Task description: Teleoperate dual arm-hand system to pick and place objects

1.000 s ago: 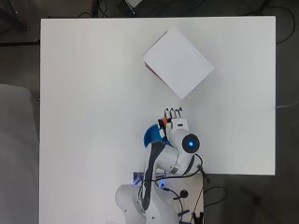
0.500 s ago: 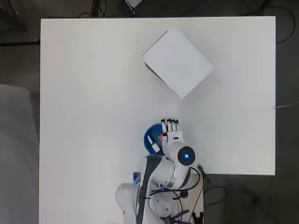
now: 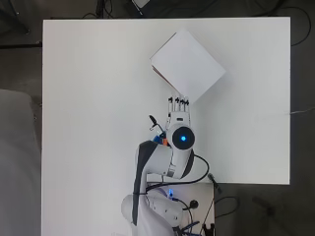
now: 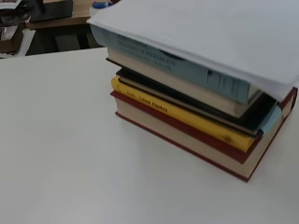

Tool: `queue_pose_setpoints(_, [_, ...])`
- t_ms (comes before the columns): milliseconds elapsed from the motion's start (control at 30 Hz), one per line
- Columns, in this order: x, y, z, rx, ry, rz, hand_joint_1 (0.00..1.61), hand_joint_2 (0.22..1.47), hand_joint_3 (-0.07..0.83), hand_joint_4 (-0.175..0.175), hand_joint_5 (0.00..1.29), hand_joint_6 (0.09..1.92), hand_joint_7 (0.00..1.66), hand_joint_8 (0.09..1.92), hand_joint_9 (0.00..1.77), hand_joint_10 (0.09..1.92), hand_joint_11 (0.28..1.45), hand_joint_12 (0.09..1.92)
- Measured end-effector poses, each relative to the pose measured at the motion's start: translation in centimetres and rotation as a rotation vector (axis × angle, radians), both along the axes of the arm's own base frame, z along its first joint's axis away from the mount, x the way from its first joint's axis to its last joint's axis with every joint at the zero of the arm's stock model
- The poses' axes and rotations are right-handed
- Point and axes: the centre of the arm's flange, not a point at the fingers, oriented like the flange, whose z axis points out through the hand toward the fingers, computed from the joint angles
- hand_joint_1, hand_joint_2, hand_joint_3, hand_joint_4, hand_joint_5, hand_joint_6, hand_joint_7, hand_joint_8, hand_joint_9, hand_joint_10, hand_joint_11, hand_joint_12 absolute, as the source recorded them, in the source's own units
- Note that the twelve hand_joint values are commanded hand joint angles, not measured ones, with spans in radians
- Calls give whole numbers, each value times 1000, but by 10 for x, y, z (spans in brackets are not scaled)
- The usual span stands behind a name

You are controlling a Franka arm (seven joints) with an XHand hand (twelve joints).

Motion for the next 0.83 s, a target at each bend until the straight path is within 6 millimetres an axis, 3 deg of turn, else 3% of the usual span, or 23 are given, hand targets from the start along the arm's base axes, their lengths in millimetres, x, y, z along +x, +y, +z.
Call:
queue_pose_setpoints(133, [33, 10, 51, -6, -40, 14, 310, 952, 3, 14, 274, 87, 346, 87, 454, 87, 456, 87])
queue_pose_setpoints(300, [58, 2, 81, 38, -35, -16, 388, 975, 6, 9, 296, 87, 371, 87, 468, 87, 448, 87])
queue_pose_setpoints(467, [71, 50, 98, 5, 3, 21, 389, 979, 5, 9, 289, 87, 335, 87, 436, 87, 429, 87])
queue_pose_setpoints(600, [86, 83, 101, -50, 42, 21, 380, 993, 8, 14, 292, 87, 316, 87, 417, 87, 423, 87])
queue_pose_setpoints(833, [109, 94, 95, -110, 63, 12, 359, 1011, 9, 26, 306, 87, 314, 87, 422, 87, 425, 87])
